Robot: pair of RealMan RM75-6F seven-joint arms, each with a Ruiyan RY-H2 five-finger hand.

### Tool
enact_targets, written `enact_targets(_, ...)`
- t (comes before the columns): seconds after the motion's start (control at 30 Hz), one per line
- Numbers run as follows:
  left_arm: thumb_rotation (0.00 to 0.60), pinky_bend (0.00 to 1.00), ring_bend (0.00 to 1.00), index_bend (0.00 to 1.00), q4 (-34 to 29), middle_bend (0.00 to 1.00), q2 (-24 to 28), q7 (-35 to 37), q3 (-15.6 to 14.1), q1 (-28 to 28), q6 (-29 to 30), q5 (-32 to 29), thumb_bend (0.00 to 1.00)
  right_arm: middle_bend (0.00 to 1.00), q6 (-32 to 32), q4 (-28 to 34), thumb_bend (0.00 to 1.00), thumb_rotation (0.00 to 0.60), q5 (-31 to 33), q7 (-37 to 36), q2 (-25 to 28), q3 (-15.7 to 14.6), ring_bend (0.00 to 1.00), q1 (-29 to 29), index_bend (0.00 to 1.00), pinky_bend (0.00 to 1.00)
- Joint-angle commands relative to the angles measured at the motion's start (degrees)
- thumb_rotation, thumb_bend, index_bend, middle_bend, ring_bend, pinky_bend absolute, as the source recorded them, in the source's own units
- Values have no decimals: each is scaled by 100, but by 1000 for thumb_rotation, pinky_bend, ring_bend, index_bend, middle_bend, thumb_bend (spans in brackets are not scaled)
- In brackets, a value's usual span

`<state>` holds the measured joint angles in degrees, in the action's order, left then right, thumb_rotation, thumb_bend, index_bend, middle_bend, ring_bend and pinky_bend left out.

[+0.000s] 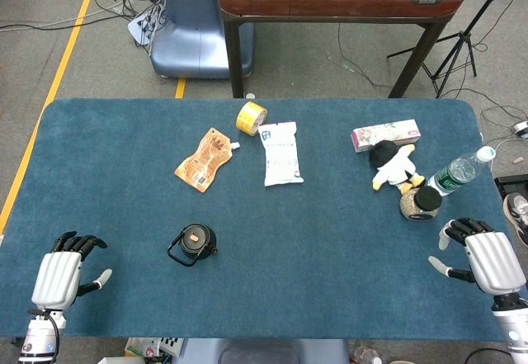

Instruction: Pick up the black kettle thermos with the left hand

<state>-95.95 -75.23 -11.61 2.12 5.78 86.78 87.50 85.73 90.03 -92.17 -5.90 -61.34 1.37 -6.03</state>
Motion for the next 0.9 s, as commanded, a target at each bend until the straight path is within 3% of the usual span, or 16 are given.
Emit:
enact_targets(0.03, 600, 155, 330, 408, 9, 379, 3, 6, 2, 6, -12, -5, 173, 476, -7, 2, 177, 600, 13, 7, 2, 9, 347, -5, 605, 397)
enact_targets(0.43, 600, 154, 330, 408, 77, 379, 194, 296, 9, 158, -141, 197, 173, 476, 384, 34, 177, 600, 107, 141, -38, 328, 339, -4, 604, 397)
enact_targets(0.73, 600, 117, 301, 363, 97, 378, 514, 785, -16, 649, -748, 511, 173, 475, 417, 217, 177, 600, 270, 371, 60, 506, 330, -42, 599, 378)
enact_targets(0.9, 600, 74, 297, 300, -77, 343, 731, 918, -79, 1081, -1385, 669, 173, 475, 396, 296, 178, 600, 320, 428, 118, 538, 328, -49, 597, 351)
